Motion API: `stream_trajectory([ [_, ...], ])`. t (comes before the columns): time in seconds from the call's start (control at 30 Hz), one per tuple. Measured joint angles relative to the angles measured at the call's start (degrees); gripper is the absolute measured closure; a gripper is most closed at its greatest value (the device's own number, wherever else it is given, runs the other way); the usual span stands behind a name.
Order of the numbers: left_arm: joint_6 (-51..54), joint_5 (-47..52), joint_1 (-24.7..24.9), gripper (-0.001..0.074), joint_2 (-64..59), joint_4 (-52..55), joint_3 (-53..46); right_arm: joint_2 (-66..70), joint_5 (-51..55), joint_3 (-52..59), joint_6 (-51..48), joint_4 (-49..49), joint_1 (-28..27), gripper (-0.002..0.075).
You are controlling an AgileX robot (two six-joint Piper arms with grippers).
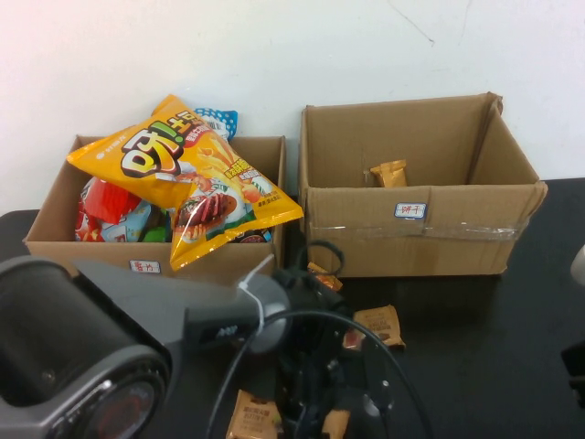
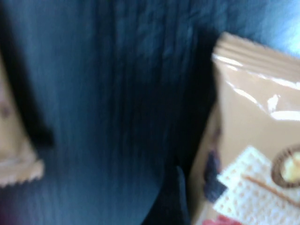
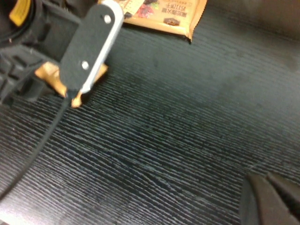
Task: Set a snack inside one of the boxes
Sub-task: Pick up the biscuit
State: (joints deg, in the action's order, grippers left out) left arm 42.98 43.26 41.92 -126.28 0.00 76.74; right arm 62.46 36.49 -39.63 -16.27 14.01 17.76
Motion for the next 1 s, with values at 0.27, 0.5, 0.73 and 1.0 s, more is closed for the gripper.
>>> stream_trajectory([
  [0.27, -1.5, -4.3, 2.0, 0.0158, -0.3, 0.0, 0.0, 0.0, -0.4, 0.0, 0.0, 0.3, 0.0, 0.0725],
  [0.5, -1.4, -4.4, 2.0, 0.023, -0.6, 0.6, 0.3, 0.0, -0.6, 0.0, 0.0, 0.4, 0.0, 0.0725],
  [0.73, -1.4, -1.4, 2.1, 0.0297, -0.6, 1.1, 1.0, 0.0, -1.6, 0.0, 0.0, 0.4, 0.0, 0.0725],
  [1.0, -5.3, 10.2, 4.4, 0.0297, -1.3, 1.5, 13.3, 0.0, -3.2, 0.0, 0.0, 0.4, 0.0, 0.0725],
])
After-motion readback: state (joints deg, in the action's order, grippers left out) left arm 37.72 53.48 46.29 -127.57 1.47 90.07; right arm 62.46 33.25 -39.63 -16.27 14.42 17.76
